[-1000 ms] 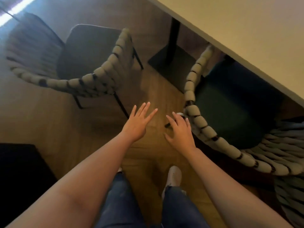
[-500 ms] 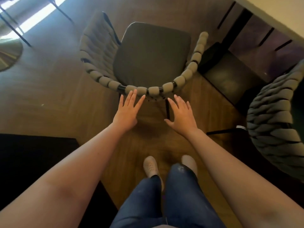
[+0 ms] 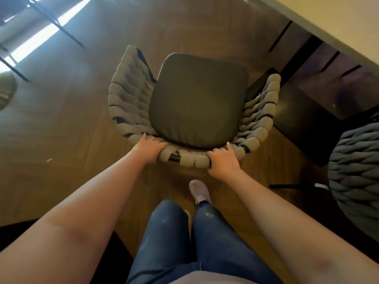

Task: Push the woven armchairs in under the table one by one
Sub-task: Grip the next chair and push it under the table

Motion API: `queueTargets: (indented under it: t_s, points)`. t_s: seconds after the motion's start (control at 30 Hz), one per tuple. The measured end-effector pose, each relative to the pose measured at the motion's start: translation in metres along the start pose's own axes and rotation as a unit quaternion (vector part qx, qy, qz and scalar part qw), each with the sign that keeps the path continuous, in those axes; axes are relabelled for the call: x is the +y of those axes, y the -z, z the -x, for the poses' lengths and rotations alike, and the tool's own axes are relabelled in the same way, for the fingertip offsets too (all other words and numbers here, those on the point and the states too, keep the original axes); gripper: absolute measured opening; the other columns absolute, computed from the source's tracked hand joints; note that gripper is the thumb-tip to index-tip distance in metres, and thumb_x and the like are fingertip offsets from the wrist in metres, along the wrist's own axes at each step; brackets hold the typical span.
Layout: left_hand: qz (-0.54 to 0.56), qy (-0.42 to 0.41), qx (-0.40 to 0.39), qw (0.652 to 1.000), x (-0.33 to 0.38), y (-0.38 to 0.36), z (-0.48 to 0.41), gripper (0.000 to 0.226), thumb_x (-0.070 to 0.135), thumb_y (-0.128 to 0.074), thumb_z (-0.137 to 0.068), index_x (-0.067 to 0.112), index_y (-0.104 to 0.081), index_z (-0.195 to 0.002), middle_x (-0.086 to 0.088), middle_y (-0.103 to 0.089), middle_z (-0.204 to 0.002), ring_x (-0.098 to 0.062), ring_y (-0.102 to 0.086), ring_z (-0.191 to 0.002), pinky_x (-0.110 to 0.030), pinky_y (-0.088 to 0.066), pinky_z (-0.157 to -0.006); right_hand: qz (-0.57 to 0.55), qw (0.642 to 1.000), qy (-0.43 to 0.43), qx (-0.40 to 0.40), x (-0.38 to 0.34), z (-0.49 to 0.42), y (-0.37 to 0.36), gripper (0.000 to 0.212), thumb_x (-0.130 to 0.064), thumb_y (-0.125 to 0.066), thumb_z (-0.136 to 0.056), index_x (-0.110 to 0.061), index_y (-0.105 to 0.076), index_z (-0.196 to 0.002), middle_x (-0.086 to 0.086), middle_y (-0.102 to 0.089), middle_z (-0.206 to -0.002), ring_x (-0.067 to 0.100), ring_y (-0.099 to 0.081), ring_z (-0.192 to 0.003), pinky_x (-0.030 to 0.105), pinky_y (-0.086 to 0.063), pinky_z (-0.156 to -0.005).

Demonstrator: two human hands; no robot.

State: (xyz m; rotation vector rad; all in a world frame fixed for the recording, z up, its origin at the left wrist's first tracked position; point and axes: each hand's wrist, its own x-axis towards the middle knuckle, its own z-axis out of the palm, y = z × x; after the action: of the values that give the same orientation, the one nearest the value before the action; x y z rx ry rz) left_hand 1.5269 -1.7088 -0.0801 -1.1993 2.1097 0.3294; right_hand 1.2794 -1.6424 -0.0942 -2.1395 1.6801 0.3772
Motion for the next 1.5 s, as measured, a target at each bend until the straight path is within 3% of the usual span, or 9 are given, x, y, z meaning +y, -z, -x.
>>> queueTargets:
  t_s: [0.1, 0.2, 0.4, 0.67, 0.87, 1.07, 1.5]
  points:
    - [0.0, -0.07, 0.01, 0.998, -0.024, -0.003, -0.005, 0.068, 0.026, -0.065, -0.088, 0.033, -0.033, -0.147, 0.003, -0.043, -0.147, -0.019, -0.038, -0.137, -0.043, -0.024, -0.114, -0.016, 0.999, -0.014, -0.042, -0.005, -0.01, 0.007, 0.025, -0.032, -0.062, -0.084, -0.023, -0.061, -0.107, 0.001, -0.065, -0.105, 0.023, -0.061, -0.101, 0.044, -0.039, -0.105]
    - [0.033, -0.131, 0.01, 0.991, -0.033, -0.002, -0.014, 0.063, 0.024, -0.064, -0.087, 0.036, -0.038, -0.143, 0.006, -0.054, -0.135, -0.017, -0.051, -0.122, -0.034, -0.039, -0.102, -0.001, 0.998, -0.037, -0.042, -0.008, -0.013, 0.006, 0.022, -0.032, -0.059, -0.086, -0.024, -0.063, -0.106, 0.0, -0.068, -0.101, 0.021, -0.064, -0.094, 0.036, -0.049, -0.087]
    - [0.017, -0.218, 0.049, 0.975, -0.043, -0.005, -0.011, 0.061, 0.025, -0.058, -0.089, 0.036, -0.036, -0.145, 0.004, -0.063, -0.121, -0.015, -0.06, -0.104, -0.026, -0.042, -0.081, 0.0, 0.994, -0.101, -0.047, -0.023, -0.003, -0.002, 0.019, -0.029, -0.057, -0.085, -0.025, -0.066, -0.1, 0.0, -0.068, -0.097, 0.02, -0.063, -0.091, 0.033, -0.047, -0.083]
    - [-0.078, -0.306, 0.044, 0.948, -0.049, -0.015, 0.001, 0.062, 0.025, -0.054, -0.095, 0.033, -0.027, -0.15, 0.001, -0.062, -0.12, -0.017, -0.06, -0.105, -0.026, -0.045, -0.082, -0.054, 0.984, -0.165, -0.045, -0.07, 0.042, -0.033, 0.02, -0.033, -0.056, -0.084, -0.026, -0.067, -0.099, 0.0, -0.067, -0.095, 0.021, -0.062, -0.092, 0.036, -0.046, -0.09]
    - [-0.112, -0.347, 0.026, 0.931, -0.038, -0.001, -0.014, 0.064, 0.025, -0.055, -0.092, 0.034, -0.027, -0.15, 0.001, -0.064, -0.117, -0.017, -0.061, -0.1, -0.027, -0.046, -0.08, -0.084, 0.974, -0.211, -0.011, -0.075, 0.058, -0.041, 0.019, -0.035, -0.056, -0.086, -0.027, -0.068, -0.098, -0.001, -0.068, -0.092, 0.021, -0.062, -0.09, 0.034, -0.044, -0.087]
    - [-0.138, -0.361, 0.009, 0.922, -0.023, 0.018, -0.042, 0.066, 0.026, -0.057, -0.089, 0.037, -0.029, -0.148, 0.002, -0.065, -0.114, -0.018, -0.063, -0.097, -0.034, -0.053, -0.082, -0.091, 0.966, -0.243, -0.013, -0.056, 0.056, -0.039, 0.018, -0.033, -0.055, -0.086, -0.025, -0.068, -0.096, 0.0, -0.068, -0.091, 0.021, -0.062, -0.089, 0.034, -0.045, -0.084]
    - [-0.144, -0.375, 0.026, 0.915, 0.021, 0.065, -0.093, 0.066, 0.023, -0.061, -0.088, 0.038, -0.033, -0.145, 0.005, -0.064, -0.113, -0.015, -0.062, -0.099, -0.032, -0.053, -0.082, -0.081, 0.953, -0.291, -0.009, 0.011, 0.048, -0.026, 0.02, -0.032, -0.06, -0.082, -0.031, -0.07, -0.1, -0.004, -0.067, -0.096, 0.019, -0.06, -0.096, 0.036, -0.043, -0.091]
